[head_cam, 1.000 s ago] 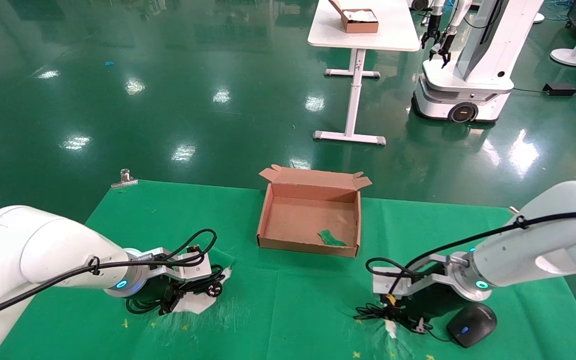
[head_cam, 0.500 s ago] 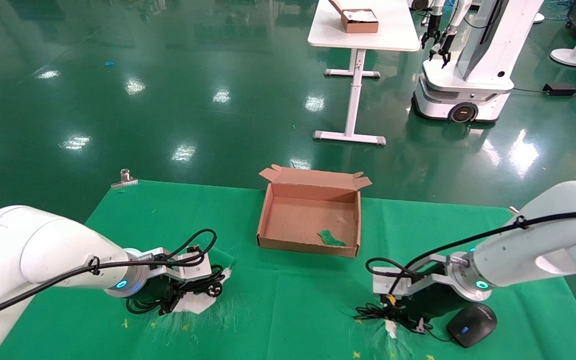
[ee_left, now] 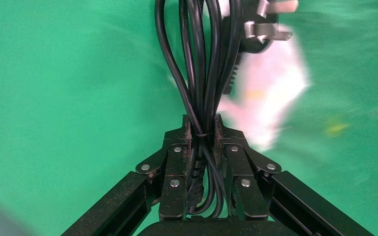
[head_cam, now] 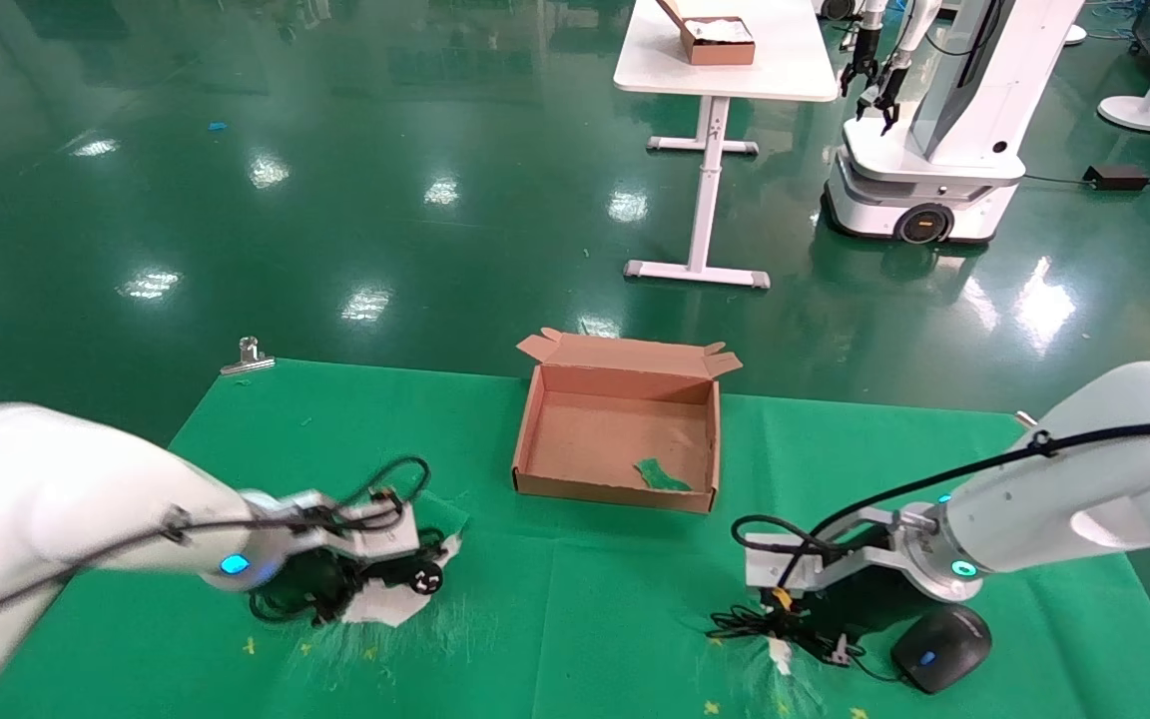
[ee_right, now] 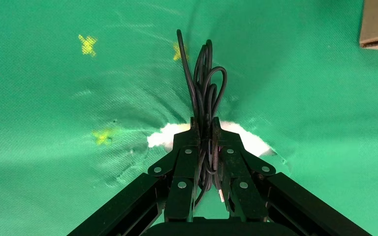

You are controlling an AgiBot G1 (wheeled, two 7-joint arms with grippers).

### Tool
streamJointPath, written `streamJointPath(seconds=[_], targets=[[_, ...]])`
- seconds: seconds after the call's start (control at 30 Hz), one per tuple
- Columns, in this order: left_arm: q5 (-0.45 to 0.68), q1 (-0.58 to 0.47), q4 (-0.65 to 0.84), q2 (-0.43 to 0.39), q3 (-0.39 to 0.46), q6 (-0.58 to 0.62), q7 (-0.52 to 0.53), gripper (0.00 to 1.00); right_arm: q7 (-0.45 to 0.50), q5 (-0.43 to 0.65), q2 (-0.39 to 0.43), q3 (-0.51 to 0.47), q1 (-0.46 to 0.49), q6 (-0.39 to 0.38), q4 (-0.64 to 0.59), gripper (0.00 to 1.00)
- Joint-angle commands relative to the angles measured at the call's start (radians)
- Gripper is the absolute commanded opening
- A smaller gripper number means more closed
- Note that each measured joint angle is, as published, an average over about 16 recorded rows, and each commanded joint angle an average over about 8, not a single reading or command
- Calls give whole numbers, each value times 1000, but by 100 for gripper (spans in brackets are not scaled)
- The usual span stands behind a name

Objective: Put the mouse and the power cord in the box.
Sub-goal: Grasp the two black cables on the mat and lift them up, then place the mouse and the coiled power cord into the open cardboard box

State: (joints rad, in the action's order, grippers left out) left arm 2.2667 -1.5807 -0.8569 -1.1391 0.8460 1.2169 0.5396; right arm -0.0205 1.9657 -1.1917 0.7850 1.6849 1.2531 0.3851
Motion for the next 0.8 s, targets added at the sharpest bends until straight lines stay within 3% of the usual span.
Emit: streamJointPath(seconds=[0.03,0.23,0.4,0.6,0.8], targets=[[-24,-15,-20,22,-11,11,-22,0,0,-1,9,-2,14,5,6,0],[-157,-106,-38,59,-72,91,-92,0,56,13,67,-8,71,25,112,0],[-213,-160,-13,-5,-102,76,-100,0,115,25,104,-13,87,32,218,0],[-163,-153,32,-152,-77,-70,-89,0,187,50,149,-11,99,54,346,0],[-67,-105,31,-235,72,-297,-9,0,279,91,192,6,98,112,492,0]])
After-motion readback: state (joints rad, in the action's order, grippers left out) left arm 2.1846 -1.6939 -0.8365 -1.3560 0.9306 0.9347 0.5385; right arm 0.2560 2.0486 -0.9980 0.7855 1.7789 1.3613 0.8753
